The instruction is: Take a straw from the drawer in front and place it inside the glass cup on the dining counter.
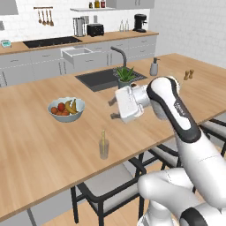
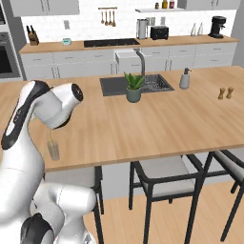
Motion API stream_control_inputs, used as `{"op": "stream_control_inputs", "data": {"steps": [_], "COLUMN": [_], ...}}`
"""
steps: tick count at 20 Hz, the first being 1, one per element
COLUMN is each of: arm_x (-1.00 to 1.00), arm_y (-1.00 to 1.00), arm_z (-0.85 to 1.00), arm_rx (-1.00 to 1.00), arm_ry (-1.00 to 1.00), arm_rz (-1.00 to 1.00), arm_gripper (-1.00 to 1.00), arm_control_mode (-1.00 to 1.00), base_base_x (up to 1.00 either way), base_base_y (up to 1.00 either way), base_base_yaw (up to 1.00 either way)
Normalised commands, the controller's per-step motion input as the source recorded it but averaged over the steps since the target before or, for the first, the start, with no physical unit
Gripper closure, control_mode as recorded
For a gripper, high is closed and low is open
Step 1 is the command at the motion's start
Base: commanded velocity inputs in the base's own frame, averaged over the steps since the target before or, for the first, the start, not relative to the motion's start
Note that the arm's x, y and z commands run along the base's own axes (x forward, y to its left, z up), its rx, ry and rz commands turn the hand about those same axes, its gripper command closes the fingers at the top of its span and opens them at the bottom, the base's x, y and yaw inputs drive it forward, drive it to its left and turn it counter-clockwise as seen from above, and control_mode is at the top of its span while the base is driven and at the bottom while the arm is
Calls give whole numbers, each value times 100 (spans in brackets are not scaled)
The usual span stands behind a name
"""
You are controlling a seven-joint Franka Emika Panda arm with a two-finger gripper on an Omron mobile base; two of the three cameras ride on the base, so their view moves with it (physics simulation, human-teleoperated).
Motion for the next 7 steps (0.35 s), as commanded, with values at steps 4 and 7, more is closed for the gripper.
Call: {"op": "stream_control_inputs", "data": {"steps": [4, 7], "arm_x": [-18, -20], "arm_y": [-39, -47], "arm_z": [0, 0], "arm_rx": [-64, -59], "arm_ry": [0, 0], "arm_rz": [-8, -11], "arm_gripper": [-100, -100], "arm_control_mode": [-100, -100], "base_base_x": [0, 0], "base_base_y": [0, 0], "base_base_yaw": [0, 0]}}
